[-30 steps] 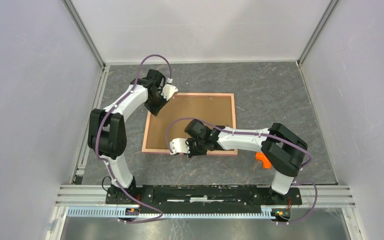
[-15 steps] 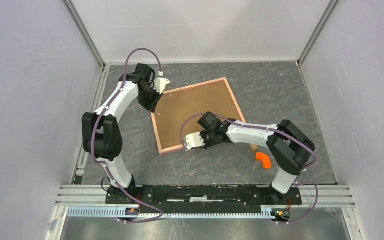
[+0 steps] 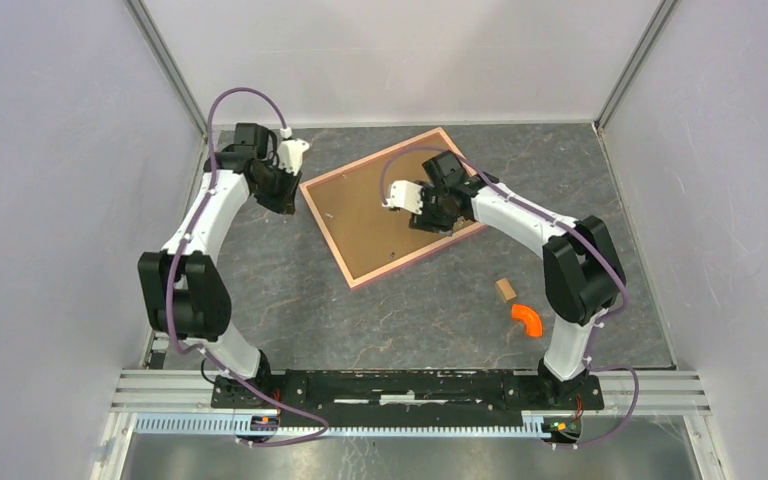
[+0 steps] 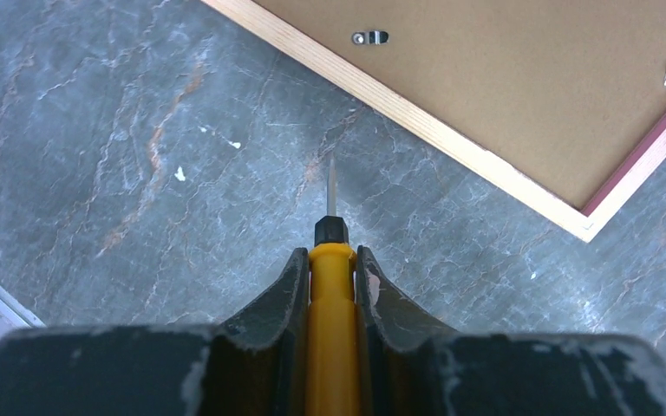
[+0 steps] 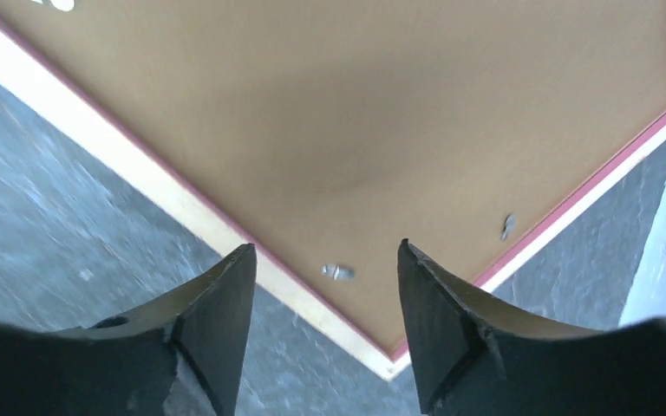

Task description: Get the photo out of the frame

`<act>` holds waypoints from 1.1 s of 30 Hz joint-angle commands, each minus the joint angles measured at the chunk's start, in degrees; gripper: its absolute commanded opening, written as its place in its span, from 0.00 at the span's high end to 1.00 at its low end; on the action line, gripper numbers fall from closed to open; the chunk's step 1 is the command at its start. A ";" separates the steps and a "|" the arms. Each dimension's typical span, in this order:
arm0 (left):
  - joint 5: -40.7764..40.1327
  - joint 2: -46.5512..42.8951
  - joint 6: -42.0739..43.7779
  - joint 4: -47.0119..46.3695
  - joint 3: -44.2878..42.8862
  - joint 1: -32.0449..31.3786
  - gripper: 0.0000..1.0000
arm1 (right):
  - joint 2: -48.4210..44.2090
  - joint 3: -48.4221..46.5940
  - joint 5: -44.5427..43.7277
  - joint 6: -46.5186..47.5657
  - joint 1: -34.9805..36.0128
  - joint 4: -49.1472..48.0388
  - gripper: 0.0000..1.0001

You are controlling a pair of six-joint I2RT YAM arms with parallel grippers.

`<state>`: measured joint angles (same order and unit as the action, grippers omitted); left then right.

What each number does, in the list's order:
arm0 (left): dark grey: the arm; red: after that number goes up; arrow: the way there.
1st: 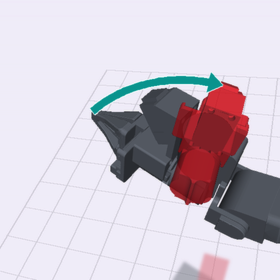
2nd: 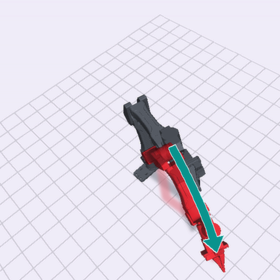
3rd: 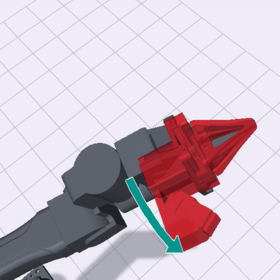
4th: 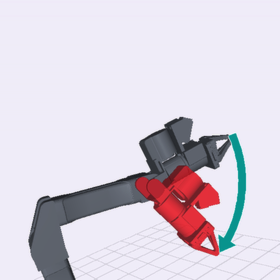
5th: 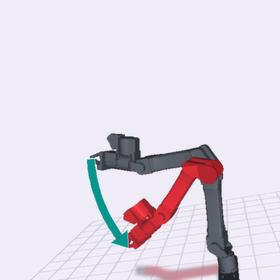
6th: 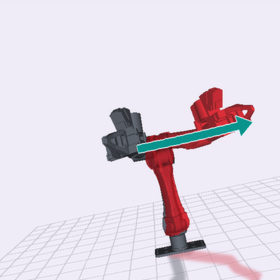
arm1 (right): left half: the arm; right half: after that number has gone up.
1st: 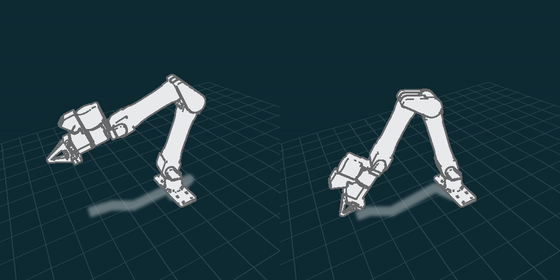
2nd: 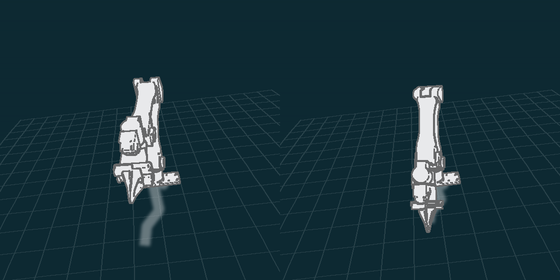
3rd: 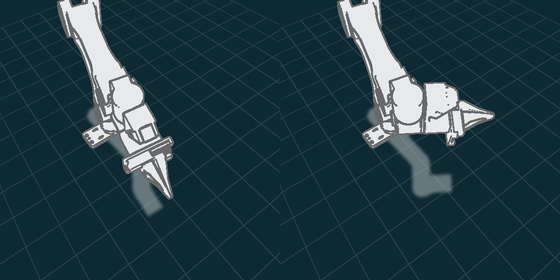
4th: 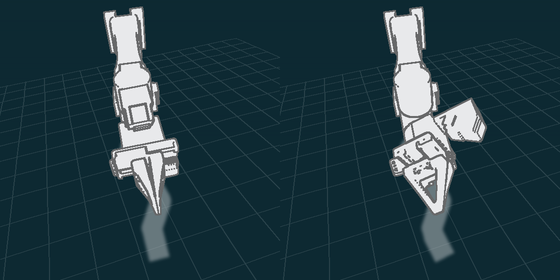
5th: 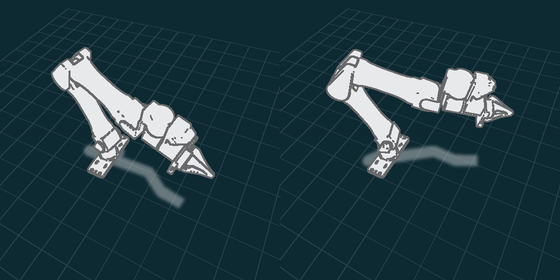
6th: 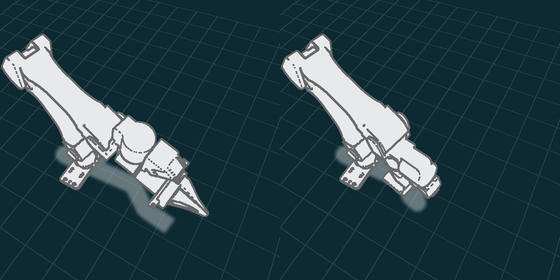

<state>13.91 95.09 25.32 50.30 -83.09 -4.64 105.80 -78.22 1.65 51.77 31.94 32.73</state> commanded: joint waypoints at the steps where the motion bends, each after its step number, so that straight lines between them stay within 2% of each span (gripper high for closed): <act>1: 3.32 -5.44 -5.31 -5.53 2.13 1.96 0.98 | -3.95 -5.32 10.56 -13.60 3.14 -1.74 0.31; 6: 4.11 -8.73 -9.73 -9.66 4.37 4.55 0.98 | -3.64 -8.21 10.02 -25.01 9.49 -7.72 0.23; 10: 5.59 -9.89 -13.60 -10.74 4.65 7.86 0.98 | 1.43 -12.33 5.85 -33.02 15.17 -10.30 0.29; 16: 7.54 -11.63 -18.25 -12.72 5.66 10.31 0.98 | 11.94 -21.90 8.61 -42.20 17.72 -11.31 0.35; 23: 8.32 -11.80 -18.85 -11.11 4.97 12.77 0.98 | 19.07 -26.98 6.51 -44.78 19.84 -13.07 0.34; 29: 9.07 -12.28 -20.00 -11.72 5.70 13.62 0.98 | 23.72 -28.72 7.39 -46.04 20.89 -13.09 0.38; 33: 6.32 -13.05 -22.85 -12.81 6.25 13.95 0.97 | 25.89 -28.93 6.09 -45.81 21.92 -13.13 0.41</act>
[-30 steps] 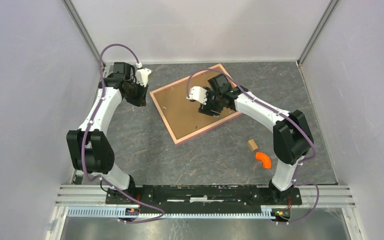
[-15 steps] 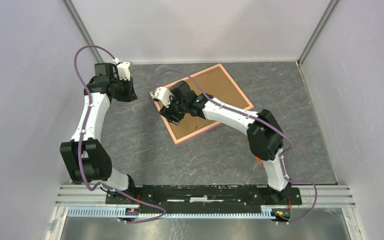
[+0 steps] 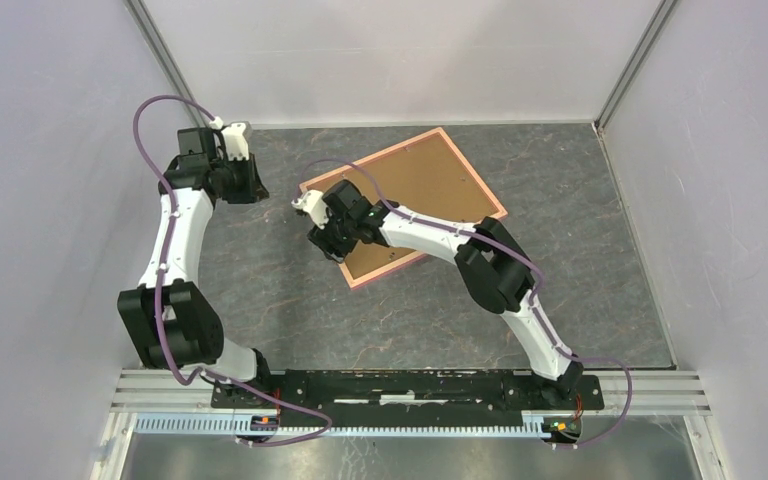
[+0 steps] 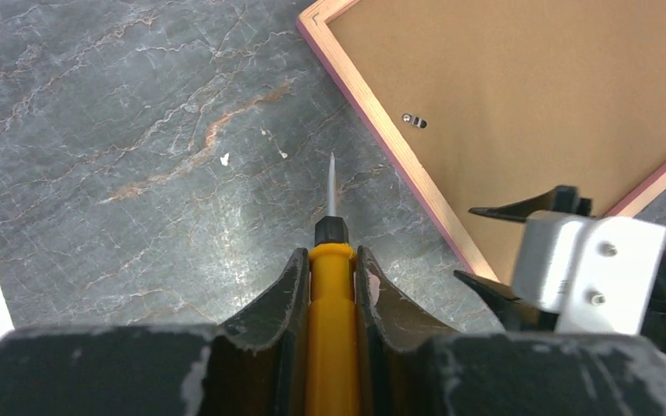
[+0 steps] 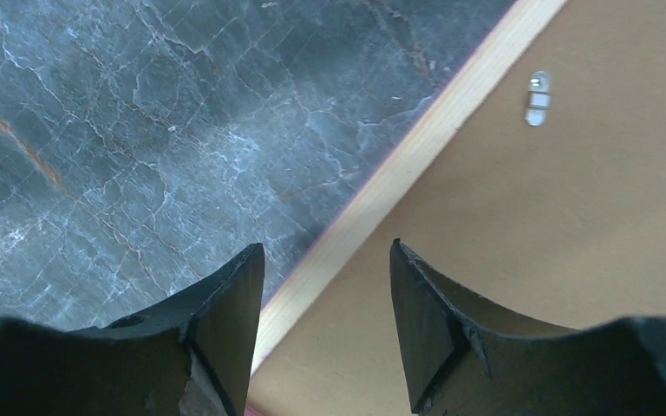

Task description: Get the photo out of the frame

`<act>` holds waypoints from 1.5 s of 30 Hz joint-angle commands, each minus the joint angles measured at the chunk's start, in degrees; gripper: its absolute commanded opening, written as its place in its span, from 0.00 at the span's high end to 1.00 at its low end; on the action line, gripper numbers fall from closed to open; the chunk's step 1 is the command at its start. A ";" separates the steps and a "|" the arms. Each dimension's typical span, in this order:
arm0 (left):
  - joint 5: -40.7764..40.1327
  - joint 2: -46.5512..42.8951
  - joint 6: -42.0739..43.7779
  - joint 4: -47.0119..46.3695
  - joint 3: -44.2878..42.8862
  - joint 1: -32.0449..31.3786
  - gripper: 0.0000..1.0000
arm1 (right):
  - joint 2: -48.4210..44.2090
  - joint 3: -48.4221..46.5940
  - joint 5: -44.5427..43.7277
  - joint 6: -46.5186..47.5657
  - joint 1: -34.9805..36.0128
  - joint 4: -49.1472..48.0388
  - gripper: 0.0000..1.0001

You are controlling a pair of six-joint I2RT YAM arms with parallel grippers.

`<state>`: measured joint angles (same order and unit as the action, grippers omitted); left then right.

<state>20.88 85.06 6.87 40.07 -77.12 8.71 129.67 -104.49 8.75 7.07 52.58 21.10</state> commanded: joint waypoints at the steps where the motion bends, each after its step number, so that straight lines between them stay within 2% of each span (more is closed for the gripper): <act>1: -1.28 -3.18 -4.74 -2.52 0.42 0.61 0.97 | 2.43 -2.67 -1.48 -0.94 1.45 -1.37 0.42; 6: -4.27 -3.65 -4.89 -1.85 1.48 0.55 0.98 | 3.38 -0.70 -2.44 1.02 2.30 -0.30 0.52; 10: -0.57 -5.21 -0.23 -1.62 3.64 0.60 0.98 | 0.07 6.42 -1.09 4.31 3.35 -0.28 0.63; 13: -0.14 -6.64 2.47 -1.39 5.04 0.54 0.98 | -4.41 13.54 -0.49 9.56 4.53 -0.58 0.77; 16: -0.08 -5.84 5.71 2.61 3.48 0.49 0.98 | -8.48 20.54 -0.14 16.88 6.04 -0.28 0.90; 18: 1.25 -4.50 8.81 6.52 1.76 0.51 0.98 | -10.93 25.19 -1.20 21.62 7.00 -0.38 0.97; 21: 4.94 -3.50 13.47 11.08 0.87 0.41 0.98 | -14.44 31.80 -1.13 27.32 7.96 0.11 1.00; 26: 5.44 -3.67 17.51 13.30 1.06 -0.59 0.98 | -19.72 39.74 0.64 32.11 8.35 1.93 1.00; 27: 5.14 -3.67 17.52 13.28 0.94 -0.59 0.98 | -20.69 40.89 0.45 31.89 8.33 1.46 0.97; 30: 5.52 -3.11 17.24 13.23 0.37 -0.67 0.98 | -24.16 41.49 -0.53 27.48 7.94 -1.20 0.71; 32: 6.21 -2.67 16.66 13.27 -0.25 -0.72 0.98 | -25.39 38.97 0.29 23.37 7.27 -2.78 0.58; 36: 6.18 -2.26 15.35 13.23 -1.57 -0.76 0.98 | -25.00 32.44 -0.06 17.32 5.86 -4.48 0.52; 39: 4.96 -2.95 14.53 12.10 -1.32 -0.78 0.98 | -24.73 31.05 -1.02 13.78 4.22 -8.00 0.49; 45: 3.61 -2.96 13.84 11.62 -1.94 -0.78 0.98 | -16.12 20.97 -2.57 8.04 0.46 -7.13 0.45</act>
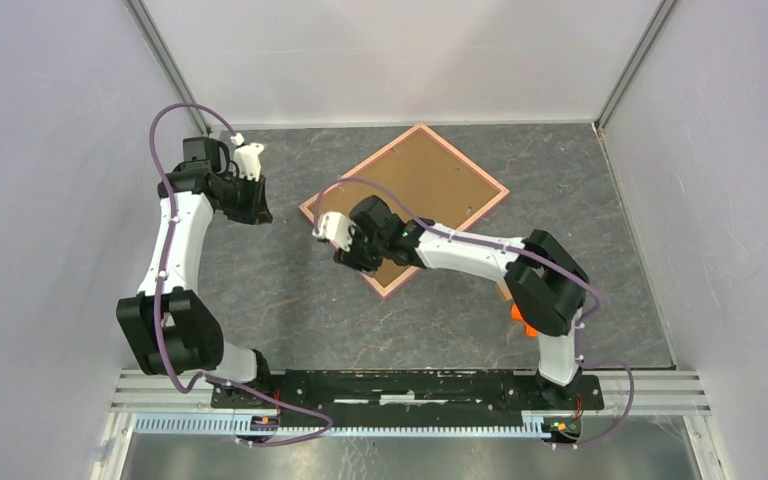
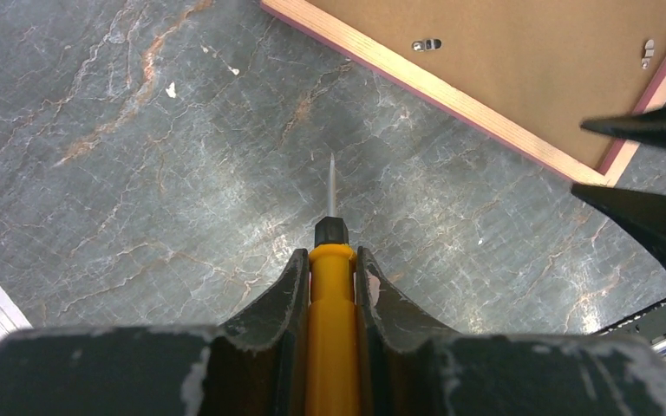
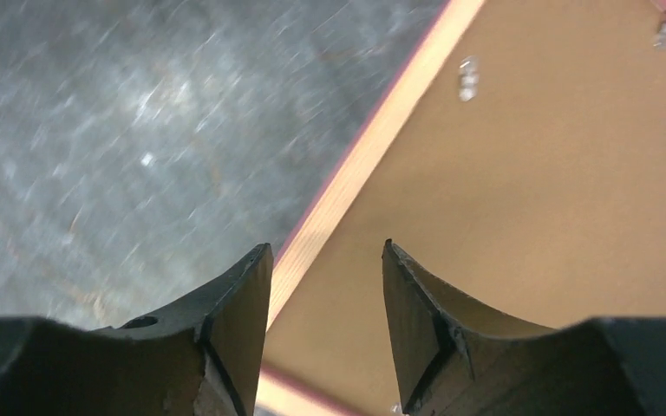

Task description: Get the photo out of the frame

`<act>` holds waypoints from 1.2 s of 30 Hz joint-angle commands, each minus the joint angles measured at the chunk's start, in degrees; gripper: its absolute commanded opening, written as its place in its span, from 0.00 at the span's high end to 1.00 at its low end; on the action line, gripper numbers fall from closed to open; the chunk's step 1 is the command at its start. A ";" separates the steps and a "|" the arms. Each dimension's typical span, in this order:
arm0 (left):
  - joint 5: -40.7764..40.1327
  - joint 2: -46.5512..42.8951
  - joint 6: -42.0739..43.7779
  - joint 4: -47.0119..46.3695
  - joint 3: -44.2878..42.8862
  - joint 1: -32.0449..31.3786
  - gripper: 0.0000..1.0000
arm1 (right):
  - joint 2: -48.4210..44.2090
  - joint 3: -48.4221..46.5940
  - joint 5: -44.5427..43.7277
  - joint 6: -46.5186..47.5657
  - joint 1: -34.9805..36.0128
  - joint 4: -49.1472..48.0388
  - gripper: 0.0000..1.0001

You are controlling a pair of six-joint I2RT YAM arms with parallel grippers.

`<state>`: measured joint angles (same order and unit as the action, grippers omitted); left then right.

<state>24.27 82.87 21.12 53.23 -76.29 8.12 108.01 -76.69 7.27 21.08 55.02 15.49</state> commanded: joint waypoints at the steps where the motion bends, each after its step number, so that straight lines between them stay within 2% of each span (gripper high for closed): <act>1: 0.18 -0.61 -0.58 -1.53 -3.10 -0.14 0.98 | 7.27 -8.67 -0.49 -6.74 -2.24 -0.76 0.43; 2: 0.31 -0.51 -0.71 -1.55 -3.20 -0.17 0.98 | 8.38 -9.80 0.35 -7.50 -2.26 -0.29 0.36; 4: 0.63 -0.35 -0.94 -1.50 -3.73 -0.14 0.98 | 10.53 -11.47 2.12 -9.23 -2.38 0.11 0.30; 9: 0.51 -0.14 -1.33 -1.58 -3.94 -0.18 0.98 | 15.13 -14.35 0.89 -10.63 -2.34 1.16 0.37; 15: 0.49 0.32 -1.32 -1.52 -3.74 -0.16 0.98 | 16.51 -9.89 0.28 -9.01 0.12 2.05 0.50; 21: 0.00 0.76 -0.56 -1.42 -4.27 -0.18 0.98 | 13.79 -0.74 1.32 -5.97 3.27 1.61 0.74; 24: -0.06 1.19 0.78 -0.29 -4.58 -0.19 0.98 | 11.73 2.62 2.15 -2.46 4.28 2.89 0.83; 32: 0.13 1.25 6.31 2.24 -3.16 -1.75 0.98 | 2.05 14.50 2.04 10.46 7.03 3.52 0.94; 36: -2.73 1.16 9.24 3.43 -1.24 -5.85 0.98 | -0.16 19.07 0.60 11.20 7.02 3.27 0.98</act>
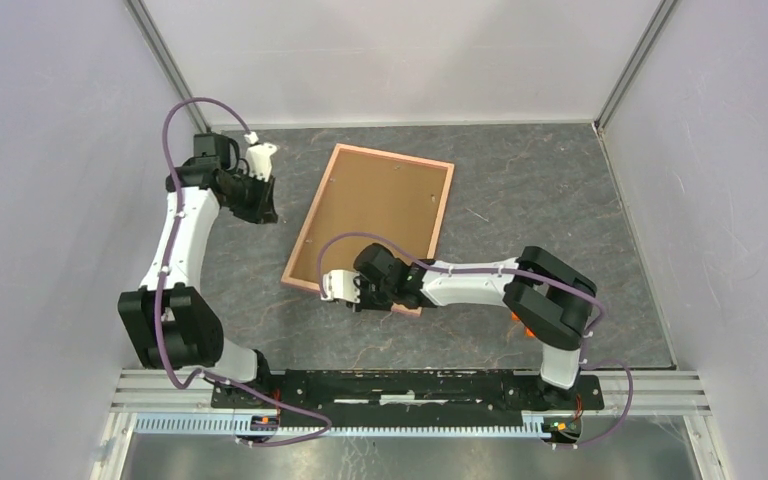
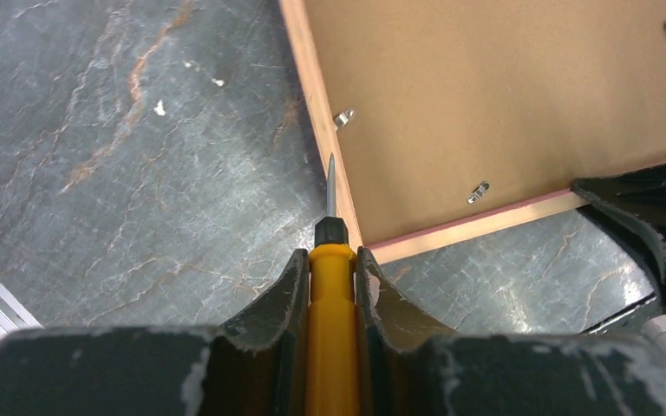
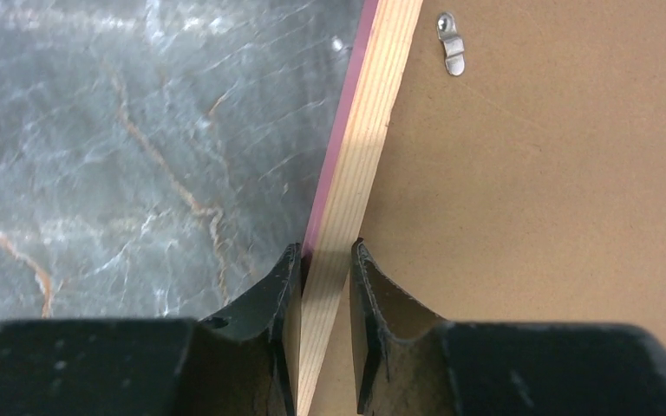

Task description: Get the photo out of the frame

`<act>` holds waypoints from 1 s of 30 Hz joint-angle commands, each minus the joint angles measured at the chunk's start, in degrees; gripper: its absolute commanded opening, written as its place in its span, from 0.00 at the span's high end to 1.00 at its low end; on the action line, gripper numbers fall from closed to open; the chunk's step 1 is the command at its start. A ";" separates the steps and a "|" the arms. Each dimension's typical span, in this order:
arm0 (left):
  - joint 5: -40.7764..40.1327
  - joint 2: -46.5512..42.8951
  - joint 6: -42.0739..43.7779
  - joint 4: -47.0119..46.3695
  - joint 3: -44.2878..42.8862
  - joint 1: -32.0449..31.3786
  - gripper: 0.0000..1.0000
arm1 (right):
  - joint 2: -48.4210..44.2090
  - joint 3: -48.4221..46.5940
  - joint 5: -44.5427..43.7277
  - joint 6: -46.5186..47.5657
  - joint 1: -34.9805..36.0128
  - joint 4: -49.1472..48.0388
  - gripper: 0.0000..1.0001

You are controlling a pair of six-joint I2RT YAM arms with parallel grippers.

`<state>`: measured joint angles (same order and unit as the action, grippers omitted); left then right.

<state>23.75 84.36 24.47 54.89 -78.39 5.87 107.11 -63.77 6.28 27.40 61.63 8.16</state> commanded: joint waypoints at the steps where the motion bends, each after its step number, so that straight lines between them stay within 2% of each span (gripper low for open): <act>1: -4.02 -0.54 6.93 1.87 1.73 -5.05 0.98 | 0.22 7.06 1.82 4.88 0.41 10.66 0.98; 8: -18.00 -2.44 8.49 -1.75 7.21 -16.96 0.98 | -3.60 11.21 4.10 5.82 -0.75 12.14 0.91; 11: -20.39 -1.46 8.34 -2.01 7.93 -19.83 0.98 | -5.03 11.67 3.71 6.24 -1.45 12.09 0.91; 18: -23.57 1.46 7.90 -4.06 8.75 -22.95 0.98 | -5.24 11.30 2.20 6.63 -1.60 12.38 0.99; 30: -24.25 6.66 5.11 -7.81 8.33 -24.99 0.98 | -4.73 11.14 1.97 6.84 -1.62 12.92 1.00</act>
<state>0.01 89.65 30.20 49.84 -69.04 -18.44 100.07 -55.35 8.95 33.32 60.25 8.88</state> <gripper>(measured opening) 0.246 0.257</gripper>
